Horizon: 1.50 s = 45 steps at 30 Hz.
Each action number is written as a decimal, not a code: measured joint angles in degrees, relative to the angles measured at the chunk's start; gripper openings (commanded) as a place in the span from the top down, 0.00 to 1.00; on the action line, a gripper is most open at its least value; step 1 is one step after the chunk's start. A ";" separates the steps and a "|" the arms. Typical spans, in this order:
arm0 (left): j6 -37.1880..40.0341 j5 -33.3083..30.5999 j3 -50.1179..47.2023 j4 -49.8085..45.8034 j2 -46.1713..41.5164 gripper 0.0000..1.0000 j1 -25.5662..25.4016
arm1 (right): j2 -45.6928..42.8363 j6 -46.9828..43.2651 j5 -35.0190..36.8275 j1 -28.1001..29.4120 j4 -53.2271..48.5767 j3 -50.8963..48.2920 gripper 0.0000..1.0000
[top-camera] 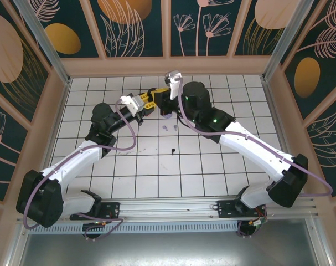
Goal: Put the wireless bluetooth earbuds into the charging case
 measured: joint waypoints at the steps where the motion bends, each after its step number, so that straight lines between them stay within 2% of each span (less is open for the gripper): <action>1: 0.00 0.02 0.00 -0.07 0.00 1.00 0.00 | 0.02 -0.44 0.52 0.26 -0.09 0.00 0.91; 8: -0.70 -0.55 0.00 -0.57 0.00 1.00 0.20 | 2.05 -5.01 5.70 2.97 -2.08 2.23 0.91; 12: -1.29 -1.29 0.00 -2.03 0.00 1.00 0.61 | 4.28 -7.04 9.57 4.33 -3.85 4.09 0.88; 16: -1.53 -1.60 0.00 -2.86 0.00 1.00 0.61 | 4.81 -7.56 11.28 4.76 -4.87 4.76 0.76; 22: -2.16 -1.62 0.00 -2.05 0.00 1.00 0.28 | 5.77 -5.44 11.72 5.35 -7.54 7.28 0.42; 27: -3.82 -2.03 -0.13 0.46 0.07 1.00 0.17 | 6.49 -2.14 10.47 5.05 -10.21 10.71 0.32; 31: -4.85 -2.23 -0.81 3.04 0.07 1.00 0.15 | 6.49 1.22 9.79 3.67 -11.30 13.20 0.27; 37: -6.05 -2.71 -3.50 5.20 0.07 1.00 0.00 | 3.58 8.24 9.40 -1.29 -12.81 13.35 0.27; 45: -7.58 -4.98 -5.18 8.35 0.07 1.00 0.00 | -6.93 18.16 9.01 -7.34 -15.78 5.03 0.28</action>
